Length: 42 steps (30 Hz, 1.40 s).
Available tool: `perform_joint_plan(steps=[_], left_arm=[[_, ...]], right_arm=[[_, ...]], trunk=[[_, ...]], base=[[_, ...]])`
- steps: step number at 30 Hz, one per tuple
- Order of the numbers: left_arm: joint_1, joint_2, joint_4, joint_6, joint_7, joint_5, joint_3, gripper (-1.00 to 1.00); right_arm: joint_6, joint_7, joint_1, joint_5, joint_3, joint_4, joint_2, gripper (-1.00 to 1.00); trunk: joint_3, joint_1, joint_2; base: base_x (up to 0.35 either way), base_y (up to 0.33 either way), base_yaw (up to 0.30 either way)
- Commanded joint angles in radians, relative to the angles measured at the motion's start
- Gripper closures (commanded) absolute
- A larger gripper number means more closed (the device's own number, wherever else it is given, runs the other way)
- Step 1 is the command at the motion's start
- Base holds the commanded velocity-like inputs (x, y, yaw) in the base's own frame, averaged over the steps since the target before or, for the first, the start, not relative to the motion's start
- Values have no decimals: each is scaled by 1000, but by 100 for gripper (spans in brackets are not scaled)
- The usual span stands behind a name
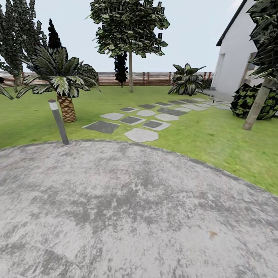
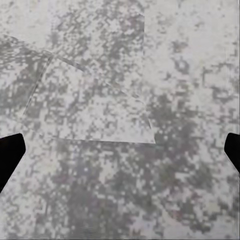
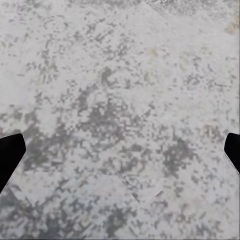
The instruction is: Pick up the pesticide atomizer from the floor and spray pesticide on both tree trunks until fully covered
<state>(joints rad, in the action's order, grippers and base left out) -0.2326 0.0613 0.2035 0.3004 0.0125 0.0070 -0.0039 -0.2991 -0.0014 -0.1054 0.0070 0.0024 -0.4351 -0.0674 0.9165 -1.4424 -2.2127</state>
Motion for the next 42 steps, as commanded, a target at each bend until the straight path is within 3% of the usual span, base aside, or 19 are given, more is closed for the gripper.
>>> perform_joint_plan(steps=[1, 42], left_arm=[[-1, 0, -1, 3, 1, 1, -1, -100], [-1, -1, -1, 3, 1, 1, -1, -100]], right_arm=[[-3, 0, 0, 1, 0, 1, 0, -100], [-3, 3, 0, 1, 1, 1, 0, -100]], trunk=[[1, 0, 0], [1, 0, 0]], base=[[339, 0, 0], [340, 0, 0]])
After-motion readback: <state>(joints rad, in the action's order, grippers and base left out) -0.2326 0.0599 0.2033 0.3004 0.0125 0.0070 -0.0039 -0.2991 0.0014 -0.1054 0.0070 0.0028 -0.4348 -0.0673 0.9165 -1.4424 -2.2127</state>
